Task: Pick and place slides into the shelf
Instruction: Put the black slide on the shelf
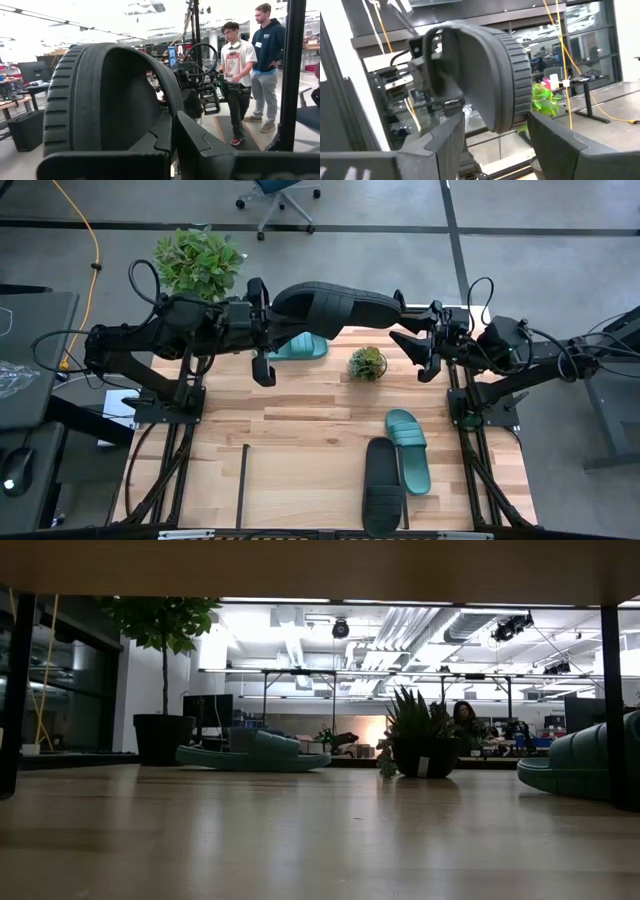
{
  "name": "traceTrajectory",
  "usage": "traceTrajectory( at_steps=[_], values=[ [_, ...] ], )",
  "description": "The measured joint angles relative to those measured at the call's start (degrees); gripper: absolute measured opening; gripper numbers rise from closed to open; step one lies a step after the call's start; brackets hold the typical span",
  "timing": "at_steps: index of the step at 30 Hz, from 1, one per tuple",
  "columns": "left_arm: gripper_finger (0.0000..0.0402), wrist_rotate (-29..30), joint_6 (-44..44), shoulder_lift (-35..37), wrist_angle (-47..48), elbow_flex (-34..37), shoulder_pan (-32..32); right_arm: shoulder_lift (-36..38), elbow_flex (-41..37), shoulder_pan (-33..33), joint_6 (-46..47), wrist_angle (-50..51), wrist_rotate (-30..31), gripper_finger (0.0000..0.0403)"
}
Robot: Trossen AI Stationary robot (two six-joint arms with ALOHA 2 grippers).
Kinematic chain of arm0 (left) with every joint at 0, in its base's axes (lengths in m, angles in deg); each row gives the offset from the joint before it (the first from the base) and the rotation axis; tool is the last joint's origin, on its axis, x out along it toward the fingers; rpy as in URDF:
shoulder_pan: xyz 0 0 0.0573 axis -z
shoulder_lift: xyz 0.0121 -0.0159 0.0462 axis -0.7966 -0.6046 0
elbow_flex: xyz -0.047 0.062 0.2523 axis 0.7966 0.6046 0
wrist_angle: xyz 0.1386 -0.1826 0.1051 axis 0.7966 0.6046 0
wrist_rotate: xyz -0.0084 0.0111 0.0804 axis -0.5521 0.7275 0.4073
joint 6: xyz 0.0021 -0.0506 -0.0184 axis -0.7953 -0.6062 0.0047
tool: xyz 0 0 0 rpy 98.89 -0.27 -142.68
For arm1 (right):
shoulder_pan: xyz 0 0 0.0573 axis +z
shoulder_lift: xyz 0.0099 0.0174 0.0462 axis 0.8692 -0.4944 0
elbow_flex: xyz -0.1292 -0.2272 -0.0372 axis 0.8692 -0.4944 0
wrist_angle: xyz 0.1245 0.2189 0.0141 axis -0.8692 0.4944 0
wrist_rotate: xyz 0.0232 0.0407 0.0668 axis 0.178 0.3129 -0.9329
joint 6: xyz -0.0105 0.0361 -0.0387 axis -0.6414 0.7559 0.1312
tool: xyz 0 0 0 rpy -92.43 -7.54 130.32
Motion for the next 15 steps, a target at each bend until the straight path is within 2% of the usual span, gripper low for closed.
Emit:
traceTrajectory(
  at_steps=[7, 15],
  values=[
    [0.0000, -1.1, -0.2, -0.1, 0.3, 0.0, 0.0, -0.1, 0.0, 0.0, -1.0, -0.4, 3.9, 0.0209],
    [0.0000, -1.5, -0.2, -0.1, 0.3, 0.0, 0.0, -0.1, 0.0, 0.0, -1.0, -0.4, 2.7, 0.0209]
  ],
)
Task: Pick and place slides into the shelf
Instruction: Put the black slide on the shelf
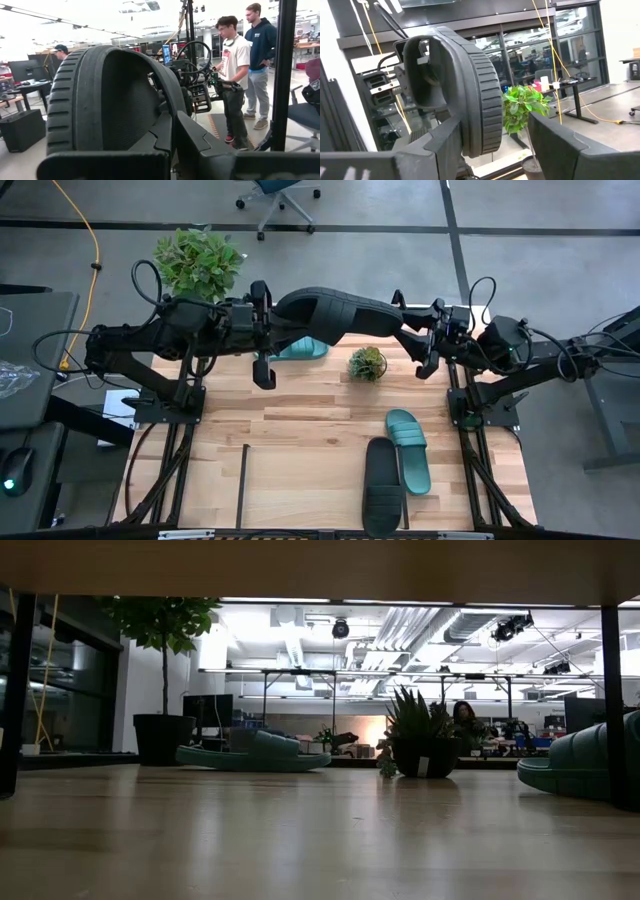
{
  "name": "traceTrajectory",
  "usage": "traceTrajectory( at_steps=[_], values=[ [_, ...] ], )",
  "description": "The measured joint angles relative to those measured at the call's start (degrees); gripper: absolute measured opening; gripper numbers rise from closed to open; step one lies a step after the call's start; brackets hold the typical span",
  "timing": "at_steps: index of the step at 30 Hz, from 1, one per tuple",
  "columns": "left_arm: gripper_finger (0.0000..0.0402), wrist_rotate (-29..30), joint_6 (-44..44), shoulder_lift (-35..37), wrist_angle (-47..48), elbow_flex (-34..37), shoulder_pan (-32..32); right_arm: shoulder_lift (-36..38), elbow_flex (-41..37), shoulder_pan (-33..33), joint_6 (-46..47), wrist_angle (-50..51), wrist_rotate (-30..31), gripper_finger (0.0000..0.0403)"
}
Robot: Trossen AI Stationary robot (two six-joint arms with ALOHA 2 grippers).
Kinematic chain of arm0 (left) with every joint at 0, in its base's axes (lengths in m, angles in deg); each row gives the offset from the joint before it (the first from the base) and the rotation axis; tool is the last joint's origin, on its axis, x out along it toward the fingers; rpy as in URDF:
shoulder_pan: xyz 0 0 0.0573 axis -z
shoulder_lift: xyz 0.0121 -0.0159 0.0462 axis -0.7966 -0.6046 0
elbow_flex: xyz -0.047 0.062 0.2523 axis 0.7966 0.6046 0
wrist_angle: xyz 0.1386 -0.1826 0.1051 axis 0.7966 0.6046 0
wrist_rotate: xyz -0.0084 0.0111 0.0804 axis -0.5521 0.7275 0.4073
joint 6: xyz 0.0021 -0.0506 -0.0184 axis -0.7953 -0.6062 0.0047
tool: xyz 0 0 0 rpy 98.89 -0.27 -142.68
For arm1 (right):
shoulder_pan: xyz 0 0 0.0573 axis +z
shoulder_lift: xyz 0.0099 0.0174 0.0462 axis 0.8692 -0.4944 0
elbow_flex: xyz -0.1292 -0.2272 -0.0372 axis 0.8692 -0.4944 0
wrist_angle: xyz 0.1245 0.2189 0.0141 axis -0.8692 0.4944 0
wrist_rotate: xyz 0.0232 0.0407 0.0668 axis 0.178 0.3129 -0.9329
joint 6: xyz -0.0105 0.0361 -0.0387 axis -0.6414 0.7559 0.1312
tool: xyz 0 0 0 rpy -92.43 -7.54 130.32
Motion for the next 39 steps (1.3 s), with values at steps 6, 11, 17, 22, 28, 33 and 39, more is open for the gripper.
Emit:
traceTrajectory(
  at_steps=[6, 11, 17, 22, 28, 33, 39],
  values=[
    [0.0000, 0.0, 0.0, 0.0, 0.0, 0.0, 0.0, 0.0, 0.0, 0.0, 0.0, 0.0, -1.4, 0.0198],
    [0.0000, 0.0, 0.0, 0.0, 0.0, 0.0, 0.0, 0.0, 0.0, 0.0, 0.0, 0.0, -2.6, 0.0158],
    [0.0000, 0.0, -0.2, 0.0, 0.0, 0.0, 0.0, 0.0, 0.0, 0.0, 0.0, 0.0, -4.3, 0.0101],
    [0.0000, 0.1, -0.6, -0.4, -0.3, 0.0, 0.0, 0.1, 0.0, 0.0, 0.0, 0.0, -4.4, 0.0071],
    [0.0000, 0.2, -1.4, -1.2, -0.4, -0.1, 0.0, 0.1, 0.0, 0.0, 0.0, 0.0, -4.1, 0.0061],
    [0.0001, 0.2, -1.5, -1.3, -0.3, -0.1, 0.0, 0.2, 0.0, 0.0, 0.0, 0.0, -4.0, 0.0060],
    [0.0014, 0.7, 0.4, -0.9, 0.1, 0.0, 0.0, 1.1, 0.0, 0.5, -1.3, 0.3, -2.1, 0.0060]
  ],
)
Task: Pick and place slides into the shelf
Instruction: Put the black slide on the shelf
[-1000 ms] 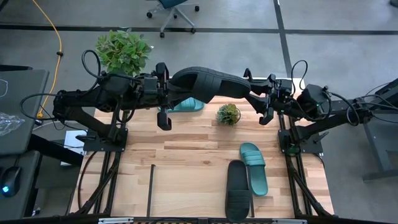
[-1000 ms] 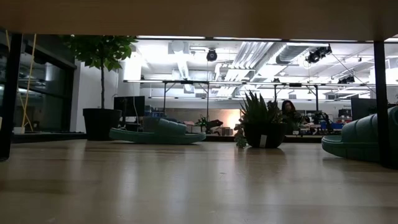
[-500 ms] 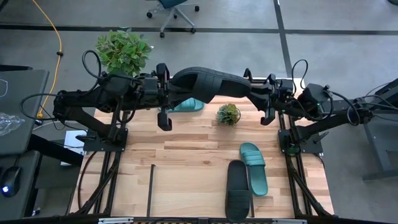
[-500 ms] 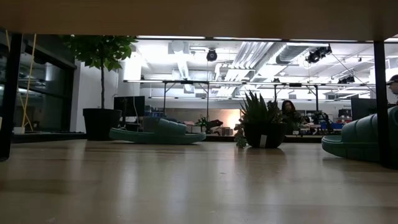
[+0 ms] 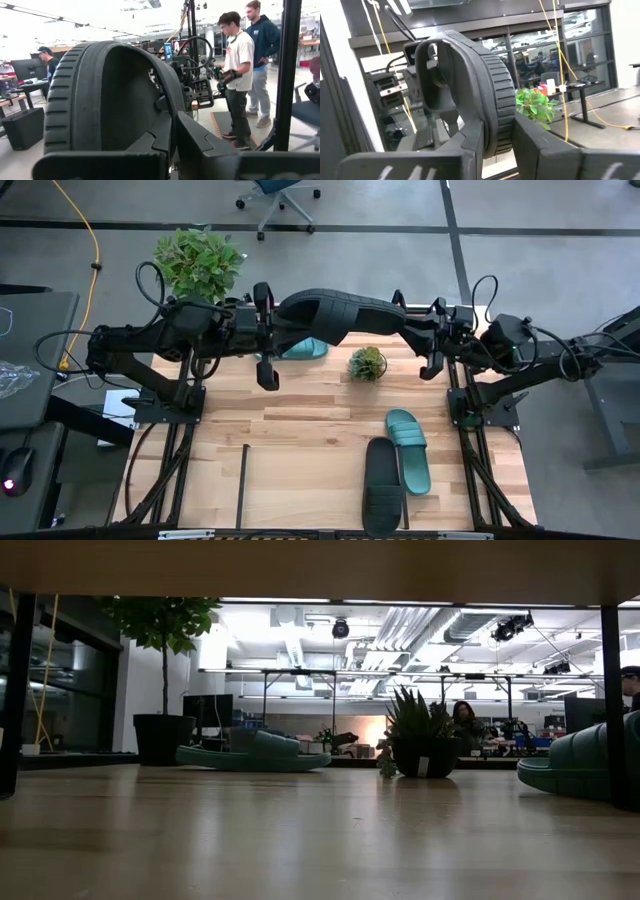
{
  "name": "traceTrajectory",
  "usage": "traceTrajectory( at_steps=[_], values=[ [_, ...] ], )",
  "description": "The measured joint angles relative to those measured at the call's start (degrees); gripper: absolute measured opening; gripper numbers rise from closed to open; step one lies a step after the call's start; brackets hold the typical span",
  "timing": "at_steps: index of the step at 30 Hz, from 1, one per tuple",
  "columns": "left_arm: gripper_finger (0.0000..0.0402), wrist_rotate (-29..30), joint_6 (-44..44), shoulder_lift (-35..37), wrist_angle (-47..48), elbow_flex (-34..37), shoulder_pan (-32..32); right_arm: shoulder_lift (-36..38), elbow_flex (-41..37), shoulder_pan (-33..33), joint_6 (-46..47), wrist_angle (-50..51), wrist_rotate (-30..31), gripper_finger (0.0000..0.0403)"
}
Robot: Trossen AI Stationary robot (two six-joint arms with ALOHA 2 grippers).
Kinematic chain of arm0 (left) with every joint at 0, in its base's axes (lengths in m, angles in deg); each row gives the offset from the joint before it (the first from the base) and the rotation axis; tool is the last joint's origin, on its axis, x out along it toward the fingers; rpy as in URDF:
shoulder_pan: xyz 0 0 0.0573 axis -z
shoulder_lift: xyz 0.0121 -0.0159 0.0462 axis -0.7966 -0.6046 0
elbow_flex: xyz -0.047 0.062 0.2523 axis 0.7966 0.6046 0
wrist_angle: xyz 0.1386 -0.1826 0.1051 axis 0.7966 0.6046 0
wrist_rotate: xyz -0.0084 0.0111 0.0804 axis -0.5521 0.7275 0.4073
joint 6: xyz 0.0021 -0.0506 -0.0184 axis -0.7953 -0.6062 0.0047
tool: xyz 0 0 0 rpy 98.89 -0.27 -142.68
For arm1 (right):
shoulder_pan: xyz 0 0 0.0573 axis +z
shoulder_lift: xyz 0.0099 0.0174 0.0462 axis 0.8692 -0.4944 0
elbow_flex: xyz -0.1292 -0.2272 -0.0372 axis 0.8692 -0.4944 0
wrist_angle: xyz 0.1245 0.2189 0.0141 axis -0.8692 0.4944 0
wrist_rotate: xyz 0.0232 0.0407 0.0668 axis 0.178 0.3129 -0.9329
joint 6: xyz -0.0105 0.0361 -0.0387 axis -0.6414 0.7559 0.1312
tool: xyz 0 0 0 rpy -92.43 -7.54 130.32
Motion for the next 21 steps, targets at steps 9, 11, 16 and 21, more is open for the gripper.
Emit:
traceTrajectory(
  at_steps=[9, 11, 16, 21],
  values=[
    [0.0069, 1.4, 1.0, 1.8, 3.2, 0.0, 0.0, 5.2, -0.1, 3.2, -3.6, 5.5, 10.0, 0.0050],
    [0.0075, 2.1, 1.1, 2.1, 5.0, 0.1, 0.0, 6.4, -0.1, 3.8, -3.4, 8.0, 11.8, 0.0042],
    [0.0077, 2.4, 1.2, 3.1, 6.2, 0.1, 0.0, 8.9, -0.1, 4.5, -0.7, 13.5, 13.3, 0.0037],
    [0.0071, 4.1, 4.1, 4.5, 6.3, 0.1, -0.1, 10.1, -0.1, 4.5, 3.3, 19.6, 13.5, 0.0036]
  ],
)
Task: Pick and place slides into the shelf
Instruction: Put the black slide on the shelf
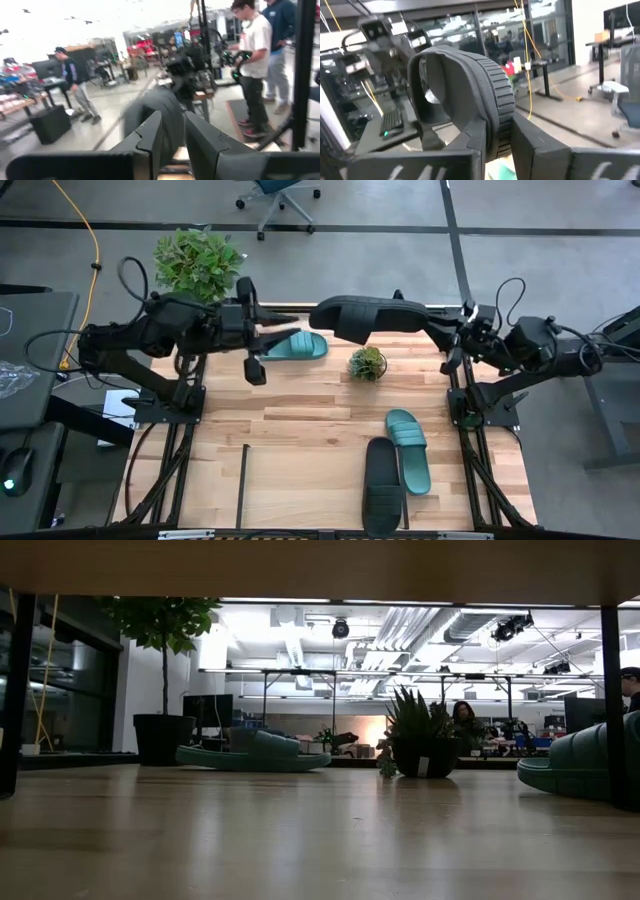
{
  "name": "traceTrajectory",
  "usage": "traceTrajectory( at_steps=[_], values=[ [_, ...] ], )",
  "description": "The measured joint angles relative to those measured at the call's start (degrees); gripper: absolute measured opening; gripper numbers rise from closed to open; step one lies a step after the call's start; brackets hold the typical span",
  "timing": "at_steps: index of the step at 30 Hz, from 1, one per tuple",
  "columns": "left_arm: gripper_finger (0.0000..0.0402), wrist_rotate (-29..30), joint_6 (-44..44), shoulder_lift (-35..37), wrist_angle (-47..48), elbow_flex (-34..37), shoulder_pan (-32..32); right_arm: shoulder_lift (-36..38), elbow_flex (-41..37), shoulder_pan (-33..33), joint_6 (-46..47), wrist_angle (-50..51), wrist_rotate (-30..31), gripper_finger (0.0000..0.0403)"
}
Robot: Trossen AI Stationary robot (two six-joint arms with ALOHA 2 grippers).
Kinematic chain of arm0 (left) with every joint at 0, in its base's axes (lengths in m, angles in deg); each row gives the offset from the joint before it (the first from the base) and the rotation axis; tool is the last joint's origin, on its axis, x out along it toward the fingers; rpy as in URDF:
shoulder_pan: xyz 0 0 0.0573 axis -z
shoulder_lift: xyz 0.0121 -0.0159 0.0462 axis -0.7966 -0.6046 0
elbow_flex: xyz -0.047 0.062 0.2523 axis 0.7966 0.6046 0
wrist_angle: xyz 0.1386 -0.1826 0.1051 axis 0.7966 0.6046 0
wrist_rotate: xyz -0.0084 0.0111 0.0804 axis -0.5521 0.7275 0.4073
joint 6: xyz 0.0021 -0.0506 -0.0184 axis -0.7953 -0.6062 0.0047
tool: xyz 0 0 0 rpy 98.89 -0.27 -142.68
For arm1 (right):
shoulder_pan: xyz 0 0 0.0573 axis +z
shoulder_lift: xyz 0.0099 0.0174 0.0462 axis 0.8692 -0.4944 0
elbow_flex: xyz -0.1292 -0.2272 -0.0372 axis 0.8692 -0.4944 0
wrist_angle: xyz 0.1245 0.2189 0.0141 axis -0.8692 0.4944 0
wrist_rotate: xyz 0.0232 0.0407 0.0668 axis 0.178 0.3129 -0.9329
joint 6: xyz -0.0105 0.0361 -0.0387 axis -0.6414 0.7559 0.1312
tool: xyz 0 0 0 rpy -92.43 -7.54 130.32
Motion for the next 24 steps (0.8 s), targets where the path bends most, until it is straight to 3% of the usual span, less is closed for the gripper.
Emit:
traceTrajectory(
  at_steps=[5, 10, 24],
  values=[
    [0.0064, 3.0, 0.5, 3.5, 4.1, -0.1, 0.0, 0.5, 0.0, -0.2, 4.6, 6.0, -1.7, 0.0034],
    [0.0058, 5.3, -0.9, 5.5, 11.6, -0.1, 0.0, 0.5, 0.0, -3.6, 9.3, 7.0, -10.8, 0.0033],
    [0.0057, 4.8, -3.2, 5.7, 15.1, -0.1, 0.0, -6.6, 0.0, -25.3, 22.7, 12.3, -54.5, 0.0032]
  ],
)
